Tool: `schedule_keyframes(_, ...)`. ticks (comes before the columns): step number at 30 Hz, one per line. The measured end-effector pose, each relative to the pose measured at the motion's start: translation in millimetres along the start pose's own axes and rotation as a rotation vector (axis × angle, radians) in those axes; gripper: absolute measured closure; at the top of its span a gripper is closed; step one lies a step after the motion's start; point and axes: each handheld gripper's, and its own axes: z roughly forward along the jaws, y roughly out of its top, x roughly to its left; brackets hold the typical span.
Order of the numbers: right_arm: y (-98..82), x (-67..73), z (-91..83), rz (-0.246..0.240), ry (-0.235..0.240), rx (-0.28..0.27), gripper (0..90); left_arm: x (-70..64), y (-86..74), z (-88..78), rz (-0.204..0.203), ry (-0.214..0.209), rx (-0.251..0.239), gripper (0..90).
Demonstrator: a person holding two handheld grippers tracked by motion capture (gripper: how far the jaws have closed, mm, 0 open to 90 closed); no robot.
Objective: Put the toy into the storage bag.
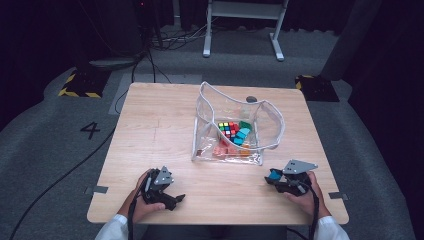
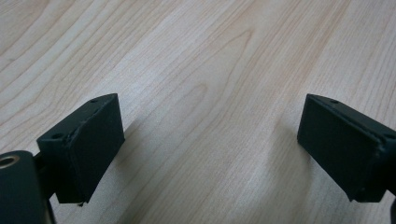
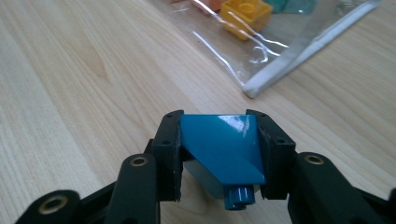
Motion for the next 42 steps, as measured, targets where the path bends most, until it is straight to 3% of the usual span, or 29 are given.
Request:
schedule_keyframes(8,0.9,-15.1,-13.0,-0.006,-0.032,-0.014,59.2,0.1,0.0,0.0,0.000,0.000,0.000,7.3)
schedule_keyframes(14,7.6,-35.6,-28.5,0.037,-0.061,-0.044,59.1,0.5,0.2,0.0,0.004,0.000,0.000,7.3)
schedule_keyframes(21,32.8,-61.1,-59.9,0.063,-0.121,-0.097,59.1,0.5,0.2,0.0,0.004,0.001,0.000,7.3)
schedule_keyframes(26,51.9,-71.6,-78.0,0.058,-0.151,-0.130,59.1,0.5,0.2,0.0,0.004,0.000,0.000,7.3)
schedule_keyframes(33,73.7,-81.2,-93.5,0.049,-0.185,-0.162,59.1,0.5,0.2,0.1,0.004,0.001,0.000,7.3)
schedule_keyframes(42,108.0,-81.5,-110.2,0.016,-0.206,-0.205,59.1,0.5,0.2,0.1,0.004,0.001,0.000,7.3)
